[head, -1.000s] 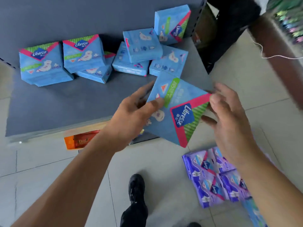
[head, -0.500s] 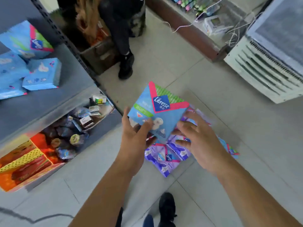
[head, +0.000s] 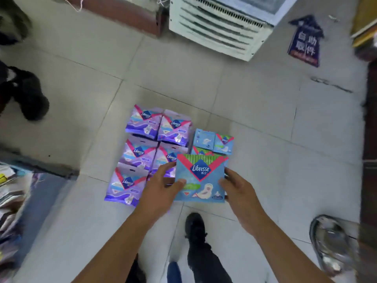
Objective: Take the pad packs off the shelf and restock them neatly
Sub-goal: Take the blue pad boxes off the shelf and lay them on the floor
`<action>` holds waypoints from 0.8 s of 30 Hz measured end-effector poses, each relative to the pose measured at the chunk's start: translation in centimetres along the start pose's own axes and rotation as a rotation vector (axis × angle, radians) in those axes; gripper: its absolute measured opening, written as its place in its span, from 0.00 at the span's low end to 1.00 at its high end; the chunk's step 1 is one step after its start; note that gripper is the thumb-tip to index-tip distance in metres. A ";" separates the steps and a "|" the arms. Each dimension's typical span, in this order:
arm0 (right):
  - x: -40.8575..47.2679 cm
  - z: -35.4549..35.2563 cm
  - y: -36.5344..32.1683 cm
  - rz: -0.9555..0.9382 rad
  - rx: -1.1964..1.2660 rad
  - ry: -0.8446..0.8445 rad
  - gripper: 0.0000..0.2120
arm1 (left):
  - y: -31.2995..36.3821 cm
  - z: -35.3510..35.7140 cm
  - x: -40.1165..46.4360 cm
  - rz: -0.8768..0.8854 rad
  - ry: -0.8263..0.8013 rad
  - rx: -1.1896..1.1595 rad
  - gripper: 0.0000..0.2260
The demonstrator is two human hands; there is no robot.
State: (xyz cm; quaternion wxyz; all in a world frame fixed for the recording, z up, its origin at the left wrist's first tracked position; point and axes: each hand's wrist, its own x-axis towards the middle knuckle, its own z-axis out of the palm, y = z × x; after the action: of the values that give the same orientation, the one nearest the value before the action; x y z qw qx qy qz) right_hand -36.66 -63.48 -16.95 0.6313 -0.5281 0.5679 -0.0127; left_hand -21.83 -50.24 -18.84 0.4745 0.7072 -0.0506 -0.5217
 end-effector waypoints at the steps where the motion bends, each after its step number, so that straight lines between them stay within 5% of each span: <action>1: 1.2 -1.0 1.6 0.026 0.005 0.050 0.12 | -1.0 1.7 1.2 -0.011 0.003 0.044 0.16; 12: 25.8 -12.4 19.3 0.261 0.111 0.175 0.16 | -13.7 21.5 24.5 -0.098 -0.004 0.367 0.17; 24: 40.6 -12.4 30.2 0.210 -0.079 0.202 0.16 | -20.8 24.9 35.3 -0.194 -0.006 0.632 0.16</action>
State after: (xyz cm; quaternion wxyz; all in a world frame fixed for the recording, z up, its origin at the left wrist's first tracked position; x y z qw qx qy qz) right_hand -48.92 -83.20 -63.60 0.5475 -0.4862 0.6807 0.0224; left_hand -34.29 -74.30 -58.42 0.1794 0.8193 -0.1439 -0.5252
